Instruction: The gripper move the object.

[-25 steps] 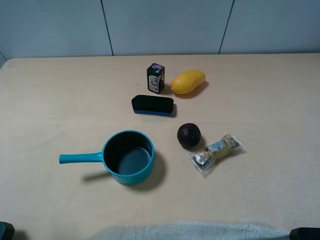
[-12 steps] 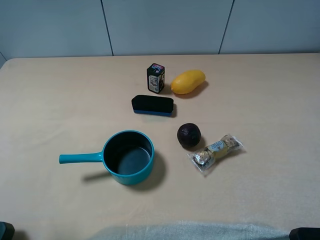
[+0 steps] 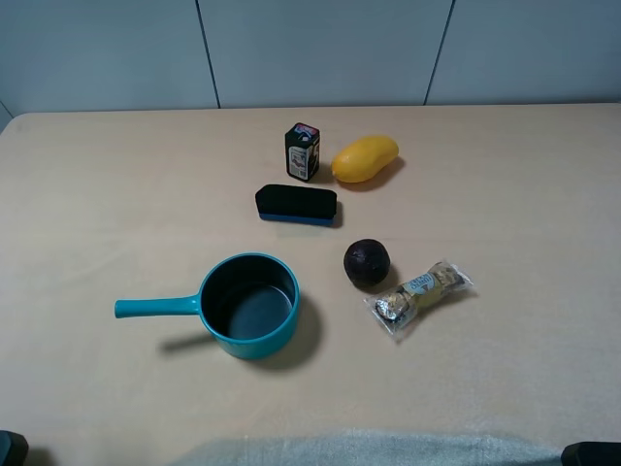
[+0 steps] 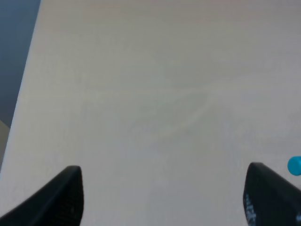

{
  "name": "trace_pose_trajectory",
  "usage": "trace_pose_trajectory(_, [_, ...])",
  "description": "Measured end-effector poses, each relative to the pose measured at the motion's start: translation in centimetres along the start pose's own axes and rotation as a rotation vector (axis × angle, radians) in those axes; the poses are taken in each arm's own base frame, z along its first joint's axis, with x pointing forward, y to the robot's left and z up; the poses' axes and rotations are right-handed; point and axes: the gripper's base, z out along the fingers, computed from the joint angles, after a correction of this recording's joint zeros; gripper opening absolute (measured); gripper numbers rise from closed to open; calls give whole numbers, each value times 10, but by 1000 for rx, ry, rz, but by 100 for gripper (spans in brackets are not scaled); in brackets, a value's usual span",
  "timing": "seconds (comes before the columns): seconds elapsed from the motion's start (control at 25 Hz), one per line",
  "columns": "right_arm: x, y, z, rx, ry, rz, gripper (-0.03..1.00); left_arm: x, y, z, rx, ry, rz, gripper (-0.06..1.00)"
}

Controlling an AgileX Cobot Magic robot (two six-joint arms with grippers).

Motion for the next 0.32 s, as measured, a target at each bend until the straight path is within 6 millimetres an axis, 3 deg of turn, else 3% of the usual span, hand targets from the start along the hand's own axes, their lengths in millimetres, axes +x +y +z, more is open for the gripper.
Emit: trace_pose_trajectory(0.32, [0,0,0,0,0,0,67,0,0,0,0,0,0,70])
